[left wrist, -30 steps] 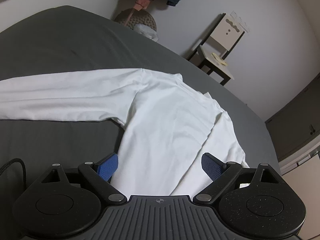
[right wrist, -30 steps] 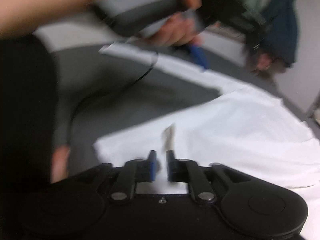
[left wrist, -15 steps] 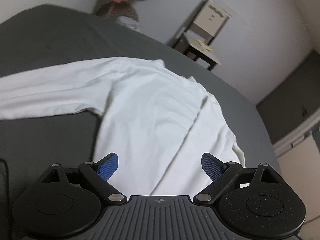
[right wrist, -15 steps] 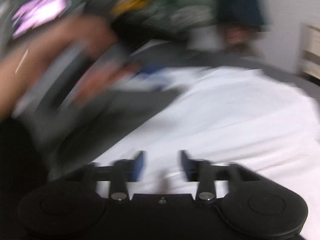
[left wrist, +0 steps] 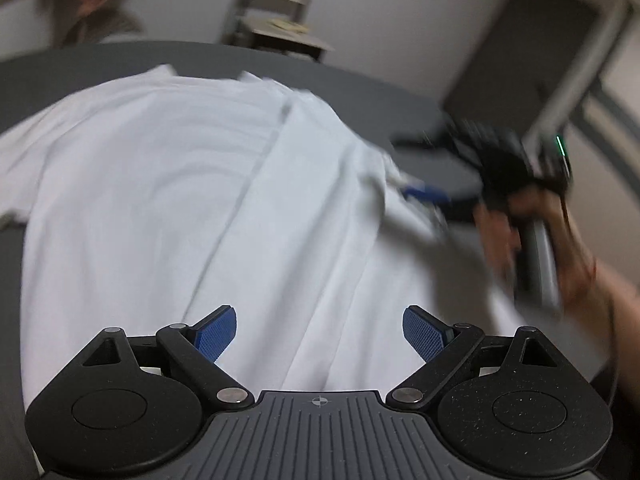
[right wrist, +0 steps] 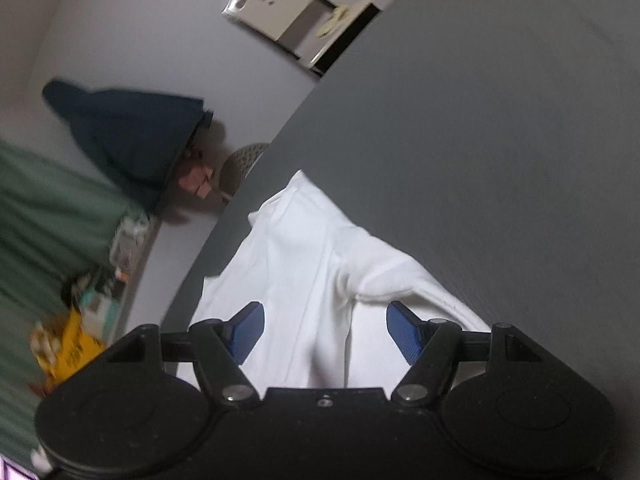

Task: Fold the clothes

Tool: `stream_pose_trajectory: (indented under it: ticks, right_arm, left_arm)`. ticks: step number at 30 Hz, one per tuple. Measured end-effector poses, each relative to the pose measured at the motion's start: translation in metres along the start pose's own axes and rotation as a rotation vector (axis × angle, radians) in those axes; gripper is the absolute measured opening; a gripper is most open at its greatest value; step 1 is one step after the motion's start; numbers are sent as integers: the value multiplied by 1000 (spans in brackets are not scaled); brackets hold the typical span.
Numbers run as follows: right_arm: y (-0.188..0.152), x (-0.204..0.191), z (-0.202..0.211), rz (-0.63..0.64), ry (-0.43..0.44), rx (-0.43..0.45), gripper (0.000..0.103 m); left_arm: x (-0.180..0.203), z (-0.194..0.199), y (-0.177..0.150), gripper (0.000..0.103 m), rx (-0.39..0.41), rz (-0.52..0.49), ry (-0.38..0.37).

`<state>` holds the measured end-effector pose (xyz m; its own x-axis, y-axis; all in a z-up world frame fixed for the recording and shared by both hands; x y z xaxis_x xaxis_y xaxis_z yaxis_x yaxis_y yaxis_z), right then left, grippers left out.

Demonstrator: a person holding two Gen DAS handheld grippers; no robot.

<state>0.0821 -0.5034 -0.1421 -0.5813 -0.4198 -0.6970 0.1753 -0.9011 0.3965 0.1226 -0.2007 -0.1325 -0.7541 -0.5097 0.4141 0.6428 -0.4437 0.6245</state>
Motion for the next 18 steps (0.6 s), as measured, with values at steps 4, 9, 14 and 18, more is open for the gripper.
stream_pose_trajectory:
  ticks: [4, 9, 14, 18]
  right_arm:
    - [5, 6, -11, -30, 60, 46, 68]
    - [13, 20, -3, -95, 97, 154, 65]
    - [22, 52, 4, -206, 85, 148, 40]
    - [18, 49, 8, -169, 34, 116, 57]
  left_arm:
    - [3, -17, -10, 91, -85, -48, 21]
    - [10, -15, -13, 91, -89, -126, 41]
    - [13, -14, -18, 91, -112, -179, 57]
    - [15, -11, -18, 91, -145, -201, 75]
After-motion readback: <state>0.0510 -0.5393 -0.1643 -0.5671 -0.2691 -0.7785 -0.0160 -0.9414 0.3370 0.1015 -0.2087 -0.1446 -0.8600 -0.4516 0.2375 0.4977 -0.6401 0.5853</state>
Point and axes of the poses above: each gripper's, at about its wrist camera, not at the fingertips, and z roughly against the way its jaws point, x to its right, y to its top, the point moved 3 cm from there along -z, roughly the way its jaws point, and after that the axes turned 8 degrees about -y, right-handed, at the moved point
